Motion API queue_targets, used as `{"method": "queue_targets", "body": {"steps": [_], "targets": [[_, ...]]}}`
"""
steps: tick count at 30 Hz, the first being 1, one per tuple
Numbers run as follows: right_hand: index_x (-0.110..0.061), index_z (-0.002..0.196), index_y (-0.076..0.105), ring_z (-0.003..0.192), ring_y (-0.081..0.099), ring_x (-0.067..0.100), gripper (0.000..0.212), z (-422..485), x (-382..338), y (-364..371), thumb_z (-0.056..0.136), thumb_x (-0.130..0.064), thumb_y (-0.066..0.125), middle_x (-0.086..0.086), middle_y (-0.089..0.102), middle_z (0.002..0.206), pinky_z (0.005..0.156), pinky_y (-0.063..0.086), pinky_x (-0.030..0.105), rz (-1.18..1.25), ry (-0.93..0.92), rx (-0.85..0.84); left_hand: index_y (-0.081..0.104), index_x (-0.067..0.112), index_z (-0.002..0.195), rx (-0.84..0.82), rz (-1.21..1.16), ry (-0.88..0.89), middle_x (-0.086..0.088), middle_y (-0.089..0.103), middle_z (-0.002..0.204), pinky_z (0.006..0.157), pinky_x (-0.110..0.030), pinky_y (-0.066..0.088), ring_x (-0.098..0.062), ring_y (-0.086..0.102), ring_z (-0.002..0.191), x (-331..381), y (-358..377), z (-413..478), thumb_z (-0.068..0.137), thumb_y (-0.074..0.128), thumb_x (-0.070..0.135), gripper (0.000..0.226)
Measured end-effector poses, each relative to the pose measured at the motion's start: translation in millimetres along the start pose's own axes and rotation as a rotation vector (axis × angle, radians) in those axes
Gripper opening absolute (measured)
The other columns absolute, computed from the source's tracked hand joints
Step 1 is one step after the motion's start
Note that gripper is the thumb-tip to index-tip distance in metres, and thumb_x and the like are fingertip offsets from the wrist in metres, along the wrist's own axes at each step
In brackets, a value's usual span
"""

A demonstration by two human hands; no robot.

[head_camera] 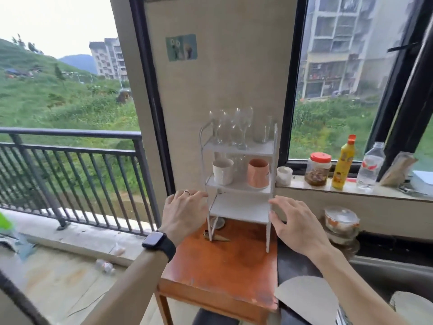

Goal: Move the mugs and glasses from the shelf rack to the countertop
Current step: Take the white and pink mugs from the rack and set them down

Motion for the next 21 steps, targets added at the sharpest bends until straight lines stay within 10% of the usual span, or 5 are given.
{"method": "queue_targets", "body": {"steps": [7,13,21], "targets": [[-0.034,0.134,0.057,0.131,0.048,0.019,0.036,74.1,18.7,57.9,0.099,-0.038,0.05,-0.009,0.057,0.14,0.108,0.039,0.036,0.111,0.256,-0.038,0.047,0.039,0.14,-0.184,-0.14,0.067,0.002,0.056,0.14,0.106,-0.042,0.039,-0.024,0.043,0.132,-29.3,75.1,101.8,0.096,0.042,0.046,0.045],[-0.031,0.131,0.056,0.099,0.071,0.013,0.033,113.3,45.0,110.8,0.099,-0.033,0.055,-0.001,0.065,0.125,0.095,0.052,0.036,0.574,0.551,-0.047,0.033,0.03,0.149,-0.504,-0.765,-0.165,-0.006,0.058,0.136,0.082,-0.028,0.048,-0.018,0.06,0.103,-33.6,148.6,148.2,0.094,0.057,0.049,0.064],[-0.033,0.126,0.055,0.084,0.077,0.02,0.031,161.9,58.9,160.6,0.097,-0.043,0.059,0.003,0.07,0.112,0.085,0.059,0.036,0.964,0.73,0.023,0.028,0.03,0.147,-0.516,-1.069,-0.221,-0.004,0.055,0.133,0.096,-0.039,0.048,-0.021,0.056,0.114,-4.5,188.0,173.5,0.097,0.054,0.048,0.059]]}}
Point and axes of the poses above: each hand's wrist, its own z-axis towards the middle knuckle, its own y-axis out of the palm, x = y × z, the point moved 7 cm from there along z, towards the middle knuckle
